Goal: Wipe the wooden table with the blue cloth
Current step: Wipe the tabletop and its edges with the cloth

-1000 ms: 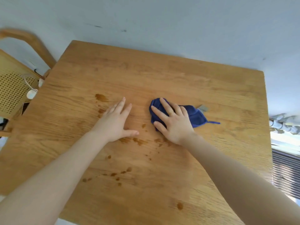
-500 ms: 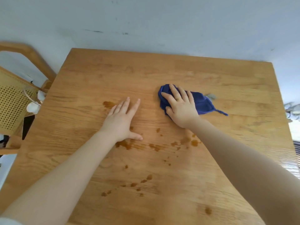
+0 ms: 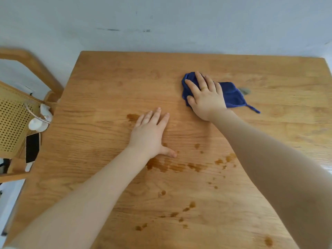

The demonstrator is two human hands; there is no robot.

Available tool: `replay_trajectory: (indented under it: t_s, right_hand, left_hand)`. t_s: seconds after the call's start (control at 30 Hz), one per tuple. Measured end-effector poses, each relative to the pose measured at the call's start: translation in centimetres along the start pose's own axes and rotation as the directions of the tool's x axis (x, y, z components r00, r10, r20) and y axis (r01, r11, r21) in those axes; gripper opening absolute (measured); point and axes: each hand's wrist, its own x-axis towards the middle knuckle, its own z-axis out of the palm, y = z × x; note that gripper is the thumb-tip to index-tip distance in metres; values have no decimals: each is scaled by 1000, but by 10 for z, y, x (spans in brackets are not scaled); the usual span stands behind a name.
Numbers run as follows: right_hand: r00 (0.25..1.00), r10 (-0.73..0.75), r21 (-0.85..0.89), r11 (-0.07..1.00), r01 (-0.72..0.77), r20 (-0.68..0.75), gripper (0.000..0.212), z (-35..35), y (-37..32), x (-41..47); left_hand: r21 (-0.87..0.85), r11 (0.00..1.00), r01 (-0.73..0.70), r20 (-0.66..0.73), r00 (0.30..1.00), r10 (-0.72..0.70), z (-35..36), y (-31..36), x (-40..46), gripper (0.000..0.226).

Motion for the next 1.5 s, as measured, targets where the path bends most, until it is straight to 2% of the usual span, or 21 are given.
replay_trajectory:
  t_s: [0.07,0.2,0.27,0.33,0.47,0.53,0.63,0.77,0.87,1.0,1.07,1.13,1.23,1.37,1.43,1.5]
  right_hand:
    - [999,-38,28,999,38,-16,52,7,-10,-22]
    - [958,-284,8,959,285,-43,53,18,-27,-78]
    - [945,-326,-9,945,326,-25,51,19,-24,-75]
    - [960,-277,3,961,277,-43,53,14,-18,-55]
    - [999,-8,61,998,11,-47,49,8,-15,-8]
    - [998,48,69,997,-44,-47,48,4,-17,4]
    - [997,32,79,997,-27,-66,48,7,-22,-8]
    - [984,-153,91,983,162,-93,51,19,-33,-68]
    - [969,-236,66,968,240,-70,49,13,-17,-53]
    - [999,-13,107,994,17,-42,48,6,-12,2]
    - [999,27,111,994,-22,-43,48,5,-20,13]
    - [999,-18,90,996,21,-33,48,8,-28,4]
    - [974,-227,71,971,228,-18,50,15,-47,-36]
    - [891,-454,54,890,453,17,51,19,-56,-63]
    - [874,-484,58,875,481,35,51,15,-48,-46]
    - [908,-419,69,906,418,2,53,11,-44,-20]
  left_hand:
    - [-34,999,1,2,1000,-1,2,1,-1,125]
    - [-66,998,0,-19,1000,-2,1,0,-2,120]
    - [-56,998,-7,-28,1000,6,-1,0,-2,120]
    - [-49,999,-14,-30,999,13,-2,0,-1,122]
    - [-46,999,0,-24,1000,-2,0,-1,-1,130]
    - [-38,999,9,-16,1000,-9,1,-1,-2,134]
    - [-36,999,0,-30,1000,-1,-1,-1,-2,133]
    - [-77,997,1,-19,1000,-2,-2,0,-3,131]
    - [-117,993,-11,1,1000,11,-5,1,-2,128]
    - [-333,943,8,9,1000,-6,-13,-9,-8,113]
    - [-397,917,31,-36,998,-49,-16,-24,-15,109]
    - [-432,899,66,7,998,-70,-16,-43,-23,109]
    - [-467,875,131,180,982,-51,-16,-60,-29,109]
    - [-376,910,176,189,976,-111,-23,-68,-29,110]
    - [-313,933,176,186,975,-122,-23,-74,-29,111]
    - [-238,955,175,195,972,-130,-21,-83,-29,112]
